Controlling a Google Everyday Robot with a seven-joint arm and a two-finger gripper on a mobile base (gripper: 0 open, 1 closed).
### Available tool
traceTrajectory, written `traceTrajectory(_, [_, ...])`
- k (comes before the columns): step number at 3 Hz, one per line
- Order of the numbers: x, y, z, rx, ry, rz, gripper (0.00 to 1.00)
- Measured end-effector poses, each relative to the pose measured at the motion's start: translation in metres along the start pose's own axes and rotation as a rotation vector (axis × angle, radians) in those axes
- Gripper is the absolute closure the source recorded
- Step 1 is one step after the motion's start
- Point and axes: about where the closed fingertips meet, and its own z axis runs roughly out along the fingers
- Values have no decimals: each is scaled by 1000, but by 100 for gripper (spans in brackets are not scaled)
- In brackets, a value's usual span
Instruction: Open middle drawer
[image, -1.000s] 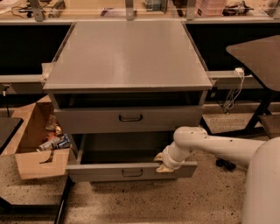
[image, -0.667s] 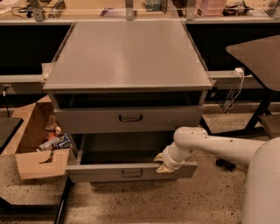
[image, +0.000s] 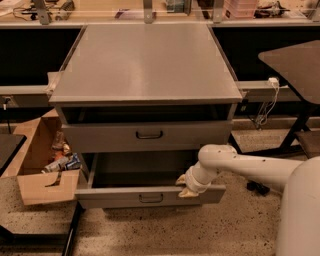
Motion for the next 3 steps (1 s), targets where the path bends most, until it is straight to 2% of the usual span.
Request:
traceTrajectory(1, [0, 0, 0, 0, 0, 0, 14])
traceTrajectory(2, [0, 0, 0, 0, 0, 0, 0])
traceTrajectory(3, [0, 0, 0, 0, 0, 0, 0])
